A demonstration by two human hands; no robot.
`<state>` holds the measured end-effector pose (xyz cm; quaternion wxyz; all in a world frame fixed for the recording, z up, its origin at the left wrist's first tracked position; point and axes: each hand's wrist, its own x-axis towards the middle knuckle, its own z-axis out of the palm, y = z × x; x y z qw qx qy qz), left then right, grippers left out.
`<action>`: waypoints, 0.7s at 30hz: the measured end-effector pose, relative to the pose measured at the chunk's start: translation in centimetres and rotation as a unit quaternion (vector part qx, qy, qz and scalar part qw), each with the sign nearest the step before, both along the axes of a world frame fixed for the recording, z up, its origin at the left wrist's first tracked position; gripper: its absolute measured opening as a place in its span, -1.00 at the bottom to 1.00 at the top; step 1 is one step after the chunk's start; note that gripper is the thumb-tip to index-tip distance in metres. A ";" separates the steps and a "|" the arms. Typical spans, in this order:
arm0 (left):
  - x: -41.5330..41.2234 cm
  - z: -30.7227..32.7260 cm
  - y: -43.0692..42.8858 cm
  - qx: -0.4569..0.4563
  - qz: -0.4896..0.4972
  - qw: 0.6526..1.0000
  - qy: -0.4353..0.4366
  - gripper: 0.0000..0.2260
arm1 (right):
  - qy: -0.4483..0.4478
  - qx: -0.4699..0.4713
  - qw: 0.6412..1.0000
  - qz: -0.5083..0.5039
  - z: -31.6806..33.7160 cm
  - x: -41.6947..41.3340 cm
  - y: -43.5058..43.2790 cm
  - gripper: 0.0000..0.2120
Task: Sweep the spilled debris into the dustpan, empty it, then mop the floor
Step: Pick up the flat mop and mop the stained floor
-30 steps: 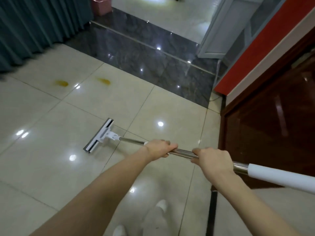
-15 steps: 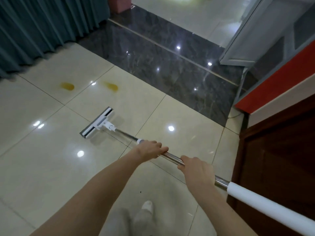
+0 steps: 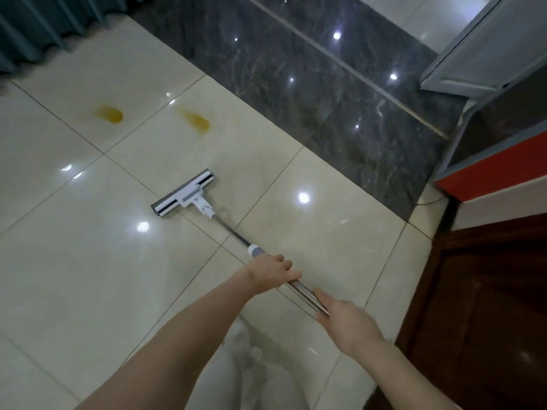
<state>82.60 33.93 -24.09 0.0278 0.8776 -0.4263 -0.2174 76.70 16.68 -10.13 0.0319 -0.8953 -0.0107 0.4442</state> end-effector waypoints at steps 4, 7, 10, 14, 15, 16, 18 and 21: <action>0.2 -0.6 0.9 -0.051 0.038 0.998 0.002 -0.67 | 0.079 0.079 0.993 -0.043 -1.2 2.2 0.2 -0.52; -0.3 -1.6 1.0 -0.110 0.071 0.990 -0.046 -0.66 | 0.068 0.108 0.992 -0.009 -2.7 3.8 0.8 -0.49; -0.9 -2.3 0.2 -0.124 0.155 0.978 -0.070 -0.68 | 0.054 0.139 0.989 0.015 -4.2 4.5 0.7 -0.47; -2.3 -2.9 -1.0 -0.045 0.367 0.928 0.038 -0.48 | 0.024 0.166 0.985 0.038 -6.2 4.1 -1.2 -0.43; -2.8 -3.0 -1.5 -0.033 0.414 0.907 0.069 -0.43 | 0.023 0.174 0.984 0.041 -6.4 3.8 -1.6 -0.42; -3.4 -3.0 -2.1 -0.033 0.463 0.881 0.095 -0.43 | 0.023 0.181 0.982 0.041 -6.7 3.4 -2.0 -0.42; -4.1 -3.3 -3.4 -0.065 0.576 0.805 0.123 -0.51 | 0.021 0.195 0.980 0.027 -7.3 2.6 -2.7 -0.44; -4.8 -4.1 -5.0 -0.135 0.709 0.674 0.157 -0.61 | 0.019 0.215 0.976 0.009 -8.0 1.5 -3.2 -0.49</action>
